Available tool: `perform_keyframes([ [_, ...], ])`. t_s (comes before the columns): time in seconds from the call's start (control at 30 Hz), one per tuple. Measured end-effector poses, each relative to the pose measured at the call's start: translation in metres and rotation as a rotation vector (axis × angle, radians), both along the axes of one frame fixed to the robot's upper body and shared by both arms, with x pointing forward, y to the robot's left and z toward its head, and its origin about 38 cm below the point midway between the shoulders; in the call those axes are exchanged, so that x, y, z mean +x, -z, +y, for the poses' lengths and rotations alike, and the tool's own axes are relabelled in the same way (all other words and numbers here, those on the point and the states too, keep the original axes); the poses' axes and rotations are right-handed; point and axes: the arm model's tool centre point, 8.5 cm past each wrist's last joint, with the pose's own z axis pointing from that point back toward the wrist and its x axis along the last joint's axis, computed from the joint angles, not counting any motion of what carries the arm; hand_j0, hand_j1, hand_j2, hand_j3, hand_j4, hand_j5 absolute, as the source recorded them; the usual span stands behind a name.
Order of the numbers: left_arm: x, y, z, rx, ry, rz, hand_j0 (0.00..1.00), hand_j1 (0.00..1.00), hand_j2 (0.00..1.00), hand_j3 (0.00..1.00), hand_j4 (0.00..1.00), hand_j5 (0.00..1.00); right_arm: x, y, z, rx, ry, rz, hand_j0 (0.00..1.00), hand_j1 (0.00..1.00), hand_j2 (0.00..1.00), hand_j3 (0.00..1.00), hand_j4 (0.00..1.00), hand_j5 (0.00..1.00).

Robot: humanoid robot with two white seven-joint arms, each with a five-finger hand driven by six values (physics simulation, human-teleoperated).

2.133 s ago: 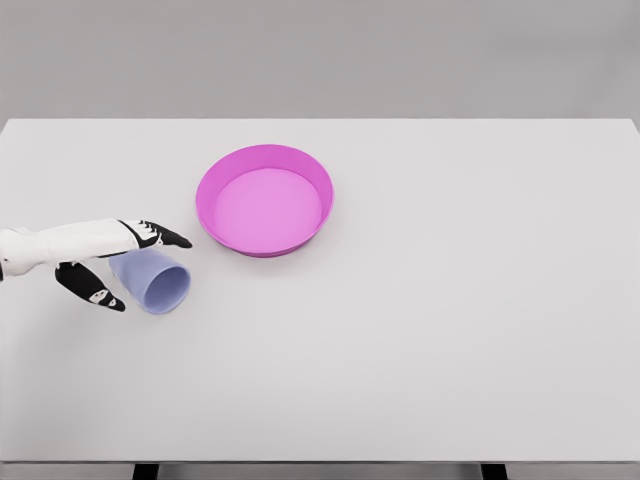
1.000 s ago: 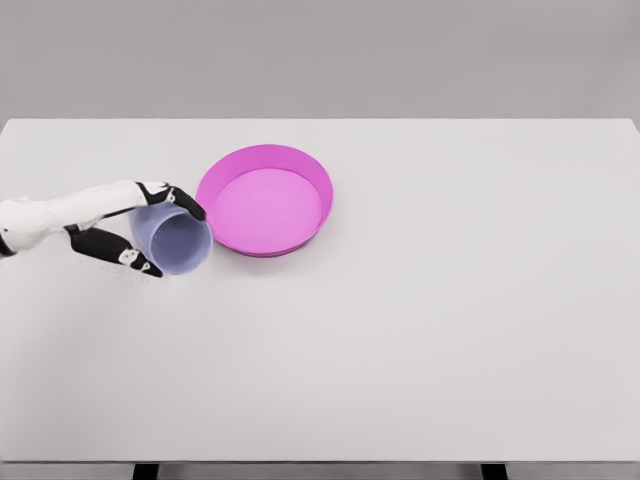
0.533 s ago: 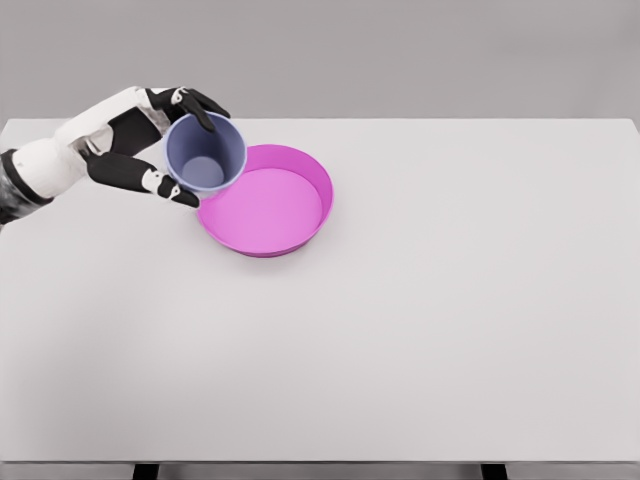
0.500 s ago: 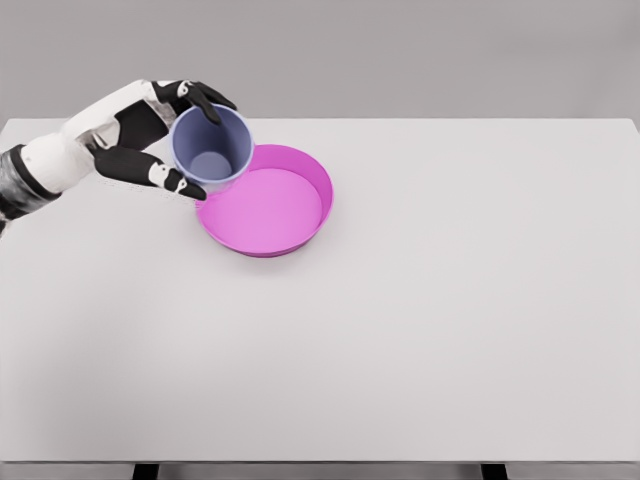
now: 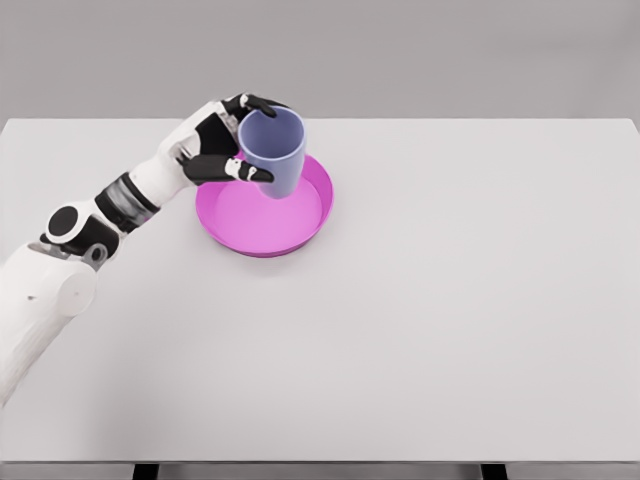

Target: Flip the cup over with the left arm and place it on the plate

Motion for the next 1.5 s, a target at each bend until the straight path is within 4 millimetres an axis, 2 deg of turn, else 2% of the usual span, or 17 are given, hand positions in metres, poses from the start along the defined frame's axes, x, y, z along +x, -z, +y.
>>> perform_keyframes([
  [0.23, 0.006, 0.035, 0.021, 0.044, -0.065, 0.124, 0.47, 0.47, 0.47, 0.47, 0.47, 0.47, 0.0, 0.0, 0.0, 0.0, 0.0, 0.0, 1.0, 1.0, 1.0, 1.0, 1.0, 1.0],
  [0.33, 0.007, 0.041, 0.024, 0.053, -0.073, 0.146, 0.47, 0.47, 0.47, 0.47, 0.47, 0.47, 0.0, 0.0, 0.0, 0.0, 0.0, 0.0, 1.0, 1.0, 1.0, 1.0, 1.0, 1.0],
  [0.93, 0.017, 0.068, 0.011, 0.077, -0.101, 0.215, 0.47, 0.47, 0.47, 0.47, 0.47, 0.47, 0.0, 0.0, 0.0, 0.0, 0.0, 0.0, 1.0, 1.0, 1.0, 1.0, 1.0, 1.0],
  [0.97, 0.017, 0.069, 0.011, 0.077, -0.102, 0.217, 0.49, 0.49, 0.49, 0.49, 0.49, 0.49, 0.0, 0.0, 0.0, 0.0, 0.0, 0.0, 1.0, 1.0, 1.0, 1.0, 1.0, 1.0],
  [1.03, 0.016, 0.07, 0.01, 0.076, -0.101, 0.219, 0.68, 0.68, 0.68, 0.68, 0.68, 0.68, 0.0, 0.0, 0.0, 0.0, 0.0, 0.0, 1.0, 1.0, 1.0, 1.0, 1.0, 1.0],
  [1.1, 0.016, 0.07, 0.009, 0.075, -0.099, 0.216, 0.82, 0.82, 0.82, 0.82, 0.82, 0.82, 0.0, 0.0, 0.0, 0.0, 0.0, 0.0, 1.0, 1.0, 1.0, 1.0, 1.0, 1.0],
  [1.17, 0.016, 0.069, 0.009, 0.075, -0.1, 0.215, 0.9, 0.9, 0.9, 0.9, 0.9, 0.9, 0.0, 0.0, 0.0, 0.0, 0.0, 0.0, 1.0, 1.0, 1.0, 1.0, 1.0, 1.0],
  [1.33, 0.016, 0.069, 0.011, 0.077, -0.102, 0.215, 0.96, 0.96, 0.96, 0.96, 0.96, 0.96, 0.0, 0.0, 0.0, 0.0, 0.0, 0.0, 1.0, 1.0, 1.0, 1.0, 1.0, 1.0],
  [1.37, 0.016, 0.069, 0.012, 0.078, -0.102, 0.215, 1.0, 1.0, 1.0, 1.0, 1.0, 1.0, 0.0, 0.0, 0.0, 0.0, 0.0, 0.0, 1.0, 1.0, 1.0, 1.0, 1.0, 1.0],
  [1.5, 0.016, 0.07, 0.013, 0.08, -0.104, 0.216, 1.0, 1.0, 1.0, 1.0, 1.0, 1.0, -0.001, 0.0, 0.0, 0.0, 0.0, 0.002, 1.0, 1.0, 1.0, 1.0, 1.0, 1.0],
])
